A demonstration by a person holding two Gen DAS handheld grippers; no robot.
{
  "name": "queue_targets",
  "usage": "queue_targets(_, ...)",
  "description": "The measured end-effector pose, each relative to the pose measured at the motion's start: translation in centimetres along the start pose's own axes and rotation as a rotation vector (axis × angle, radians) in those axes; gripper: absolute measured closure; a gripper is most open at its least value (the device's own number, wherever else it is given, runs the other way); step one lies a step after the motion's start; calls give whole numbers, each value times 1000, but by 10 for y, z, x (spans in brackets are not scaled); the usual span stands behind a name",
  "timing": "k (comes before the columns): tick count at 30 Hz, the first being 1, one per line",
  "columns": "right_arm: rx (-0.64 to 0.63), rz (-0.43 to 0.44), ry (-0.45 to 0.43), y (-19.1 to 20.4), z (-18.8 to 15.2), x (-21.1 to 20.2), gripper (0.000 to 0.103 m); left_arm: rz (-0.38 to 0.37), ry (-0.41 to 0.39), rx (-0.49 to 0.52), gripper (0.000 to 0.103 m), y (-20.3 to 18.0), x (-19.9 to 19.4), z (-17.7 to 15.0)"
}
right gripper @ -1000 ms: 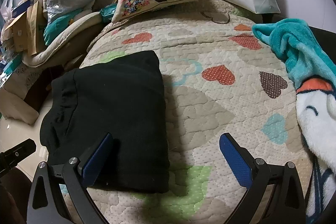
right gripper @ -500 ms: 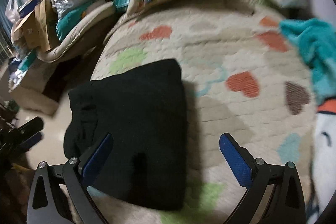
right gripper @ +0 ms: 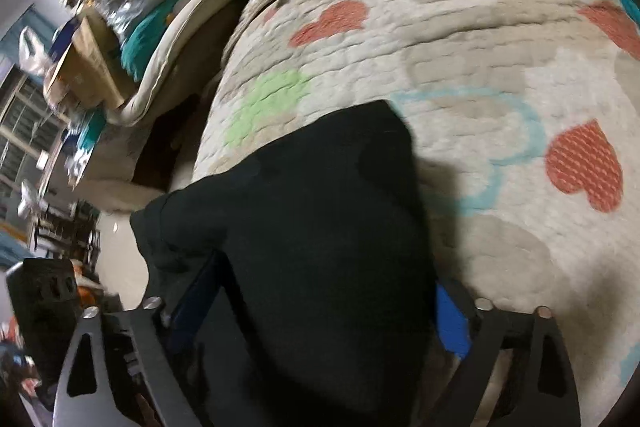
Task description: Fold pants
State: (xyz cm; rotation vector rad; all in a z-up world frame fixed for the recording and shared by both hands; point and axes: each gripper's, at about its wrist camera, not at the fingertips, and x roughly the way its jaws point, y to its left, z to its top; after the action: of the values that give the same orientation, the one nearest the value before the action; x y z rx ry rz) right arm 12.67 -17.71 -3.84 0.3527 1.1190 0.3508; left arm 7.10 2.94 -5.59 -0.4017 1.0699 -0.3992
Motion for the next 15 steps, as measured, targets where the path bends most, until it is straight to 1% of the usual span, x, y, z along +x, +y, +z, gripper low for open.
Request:
queue_targets(1,-13,-1,7,1,0,0,23,2,-1,0,48,0,-1,0)
queue_targets(2,-20,4,9,2,0,-1,32,-20,3,-17,51,1,-4,1)
queue_targets(3,-22,12,11,1,1,-2,38,-33,0,-35,55,2,-7,2)
queue_targets(4,-25,23,13,1,2,-5,50,-36,-4,-40,56,2,-10,4)
queue_targets(5,-30,26,12,3,3,-8,58,-32,-12,-31,57,-3,-14,5)
queue_targets(8,-65,4,-2,13,7,-17,65,-29,-26,-3,58,-15,-21,12)
queue_targets(11,-94,-16,-38,19,18,-29,68,-43,-38,1,58,-23,-22,25)
queue_targets(15,-81,-14,-82,15,40,-46,69,-89,-59,-22,58,-29,-20,52)
